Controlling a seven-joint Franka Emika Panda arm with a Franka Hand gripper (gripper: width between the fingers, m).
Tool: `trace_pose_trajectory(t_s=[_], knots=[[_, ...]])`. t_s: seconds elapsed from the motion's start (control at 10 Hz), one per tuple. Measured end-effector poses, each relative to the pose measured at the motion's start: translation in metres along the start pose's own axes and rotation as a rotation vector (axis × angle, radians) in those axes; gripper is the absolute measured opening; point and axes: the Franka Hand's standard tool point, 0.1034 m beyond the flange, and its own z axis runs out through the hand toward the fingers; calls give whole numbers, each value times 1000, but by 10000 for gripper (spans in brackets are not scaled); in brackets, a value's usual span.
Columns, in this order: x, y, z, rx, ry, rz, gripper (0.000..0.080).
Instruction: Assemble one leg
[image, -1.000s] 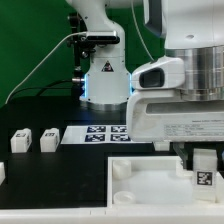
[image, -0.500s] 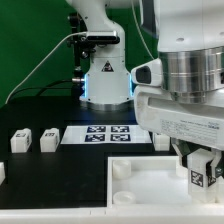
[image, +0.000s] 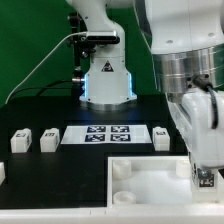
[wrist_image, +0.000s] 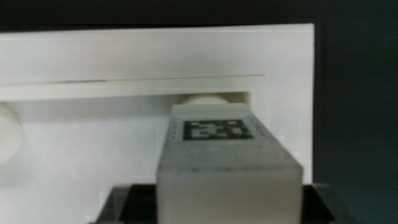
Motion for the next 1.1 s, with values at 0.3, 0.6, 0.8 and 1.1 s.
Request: trace_pose_trajectory(t_s=[0.3, 0.6, 0.8, 1.1], knots=[[-6, 1, 4, 5, 8, -244, 487], [-20, 4, 7, -12, 19, -776, 639], [-14, 2, 7, -15, 25, -957, 648], [-10, 1, 6, -34, 44, -1330, 649]])
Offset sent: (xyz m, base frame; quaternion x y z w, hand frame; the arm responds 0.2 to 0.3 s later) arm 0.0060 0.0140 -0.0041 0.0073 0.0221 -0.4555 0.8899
